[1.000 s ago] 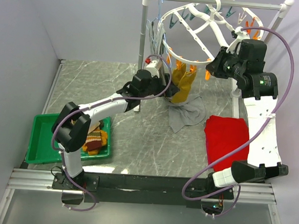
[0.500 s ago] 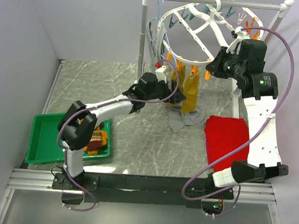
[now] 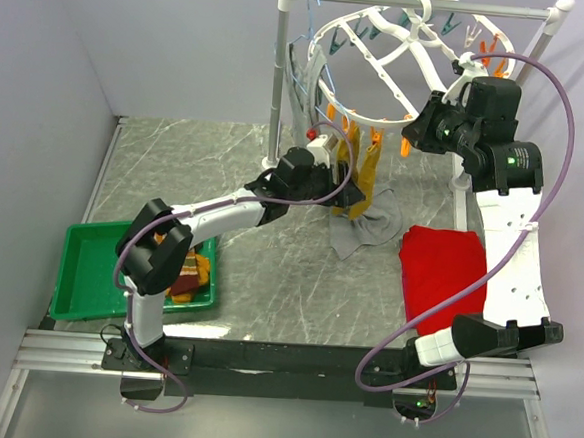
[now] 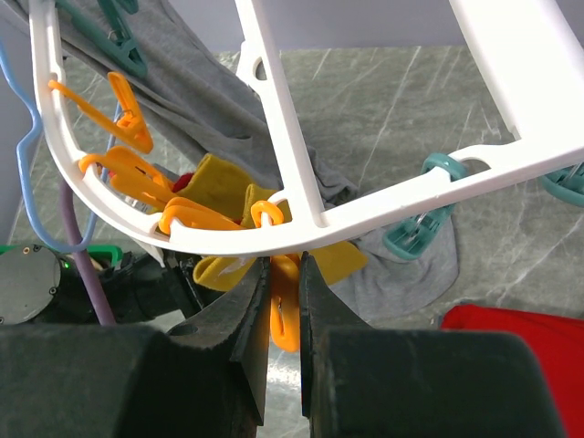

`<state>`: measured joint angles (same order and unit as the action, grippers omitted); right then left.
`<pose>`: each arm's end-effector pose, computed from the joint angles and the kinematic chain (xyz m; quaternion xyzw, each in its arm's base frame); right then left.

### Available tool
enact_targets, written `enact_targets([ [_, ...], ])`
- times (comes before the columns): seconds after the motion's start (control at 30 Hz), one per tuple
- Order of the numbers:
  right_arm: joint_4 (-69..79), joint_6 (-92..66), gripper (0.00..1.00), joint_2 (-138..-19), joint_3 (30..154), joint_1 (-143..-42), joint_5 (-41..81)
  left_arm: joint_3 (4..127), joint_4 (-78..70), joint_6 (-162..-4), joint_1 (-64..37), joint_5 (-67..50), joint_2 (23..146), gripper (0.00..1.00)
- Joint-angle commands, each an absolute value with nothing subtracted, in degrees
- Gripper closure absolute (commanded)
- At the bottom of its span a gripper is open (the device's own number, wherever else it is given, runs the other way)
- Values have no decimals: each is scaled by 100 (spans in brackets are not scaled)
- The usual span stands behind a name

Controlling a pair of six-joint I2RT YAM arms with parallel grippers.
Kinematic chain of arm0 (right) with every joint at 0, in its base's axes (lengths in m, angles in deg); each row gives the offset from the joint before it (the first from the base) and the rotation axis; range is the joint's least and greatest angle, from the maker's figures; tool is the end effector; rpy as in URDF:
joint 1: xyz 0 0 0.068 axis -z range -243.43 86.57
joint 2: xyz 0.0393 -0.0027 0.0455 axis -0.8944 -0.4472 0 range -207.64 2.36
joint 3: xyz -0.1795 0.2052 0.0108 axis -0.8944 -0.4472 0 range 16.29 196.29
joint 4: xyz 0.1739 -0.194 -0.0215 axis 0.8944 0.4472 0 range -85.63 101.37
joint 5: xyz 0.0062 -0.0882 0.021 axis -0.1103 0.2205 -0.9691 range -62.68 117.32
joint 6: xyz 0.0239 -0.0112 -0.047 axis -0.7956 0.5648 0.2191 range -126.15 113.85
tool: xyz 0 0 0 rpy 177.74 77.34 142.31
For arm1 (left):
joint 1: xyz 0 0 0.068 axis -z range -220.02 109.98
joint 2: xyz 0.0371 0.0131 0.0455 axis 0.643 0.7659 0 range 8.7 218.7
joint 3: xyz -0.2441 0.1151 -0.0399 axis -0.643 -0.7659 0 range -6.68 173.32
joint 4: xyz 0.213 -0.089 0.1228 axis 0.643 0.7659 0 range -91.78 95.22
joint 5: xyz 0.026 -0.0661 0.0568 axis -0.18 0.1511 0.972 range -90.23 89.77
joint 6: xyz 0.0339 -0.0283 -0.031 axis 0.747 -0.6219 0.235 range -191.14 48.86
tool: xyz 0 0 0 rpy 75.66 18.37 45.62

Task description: Remove the socks clipped to the hanger

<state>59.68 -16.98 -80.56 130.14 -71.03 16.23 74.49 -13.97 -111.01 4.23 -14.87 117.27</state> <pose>0.2627 0.0420 0.5080 -0.0288 0.8376 0.1665 0.5194 0.3189 -0.3232 0.2758 0.1074 0.7845 -0.4786 0.3794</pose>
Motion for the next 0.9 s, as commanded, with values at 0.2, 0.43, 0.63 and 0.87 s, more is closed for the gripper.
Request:
enact_targets([
  [0.2, 6115, -1661, 83, -7806, 13073, -7064, 1616, 6821, -1725, -11192, 384, -1316, 10969, 30],
  [0.43, 6168, -1652, 81, -7824, 13178, -7064, 1589, 6865, -1417, -10999, 270, -1297, 10925, 50],
  [0.63, 6212, -1714, 66, -7771, 13011, -7064, 1554, 6996, -1189, -11077, 270, -1535, 10916, 90],
  [0.87, 6405, -1969, 36, -7649, 12774, -7073, 1660, 6715, -988, -11306, 445, -1693, 10285, 99],
])
